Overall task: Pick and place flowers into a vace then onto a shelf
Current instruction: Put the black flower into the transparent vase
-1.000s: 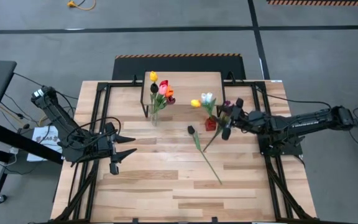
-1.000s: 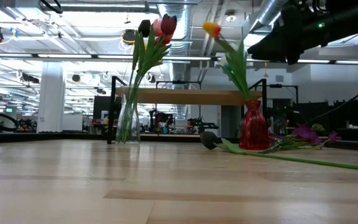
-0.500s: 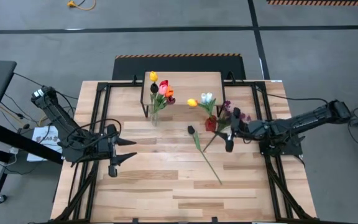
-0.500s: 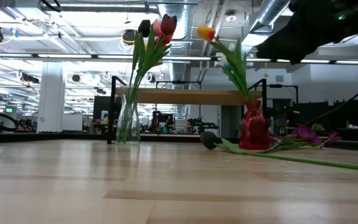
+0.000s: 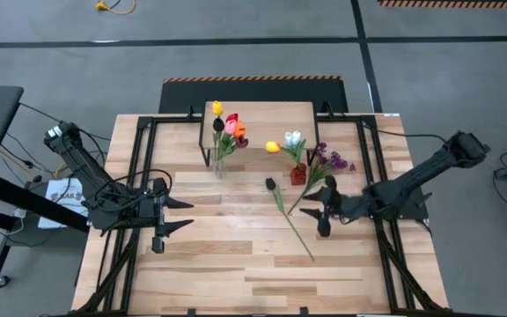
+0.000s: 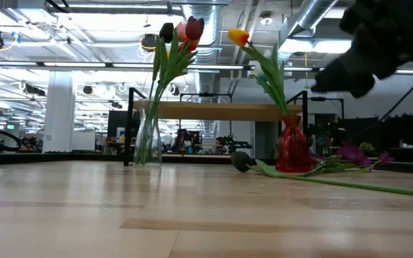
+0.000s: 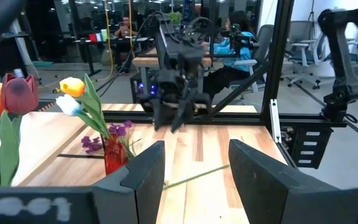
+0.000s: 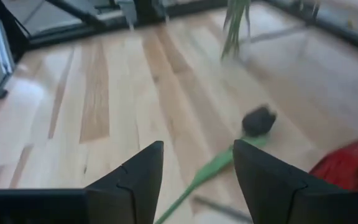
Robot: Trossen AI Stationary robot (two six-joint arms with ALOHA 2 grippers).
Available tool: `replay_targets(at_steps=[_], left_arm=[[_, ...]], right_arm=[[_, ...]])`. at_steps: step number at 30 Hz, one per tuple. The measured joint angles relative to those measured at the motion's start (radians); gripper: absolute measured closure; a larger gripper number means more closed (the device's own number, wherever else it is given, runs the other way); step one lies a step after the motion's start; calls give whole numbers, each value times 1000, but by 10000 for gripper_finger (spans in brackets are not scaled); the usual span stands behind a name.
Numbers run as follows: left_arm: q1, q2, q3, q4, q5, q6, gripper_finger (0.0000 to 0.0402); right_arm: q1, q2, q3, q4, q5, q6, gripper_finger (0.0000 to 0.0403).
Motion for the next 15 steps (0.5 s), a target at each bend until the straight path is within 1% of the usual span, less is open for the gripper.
replay_targets(at_steps=[3,9,12,15], left_arm=[[0,0,0,9,-15,1,232],[0,0,0,8,-15,35,232],[0,0,0,8,-16,55,232],[0,0,0,3,-16,55,232]], right_arm=[[47,77,0,1,29,114,220],[109,215,0,15,42,331,230],[129,285,0,49,49,395,238],[142,360,0,117,52,425,244]])
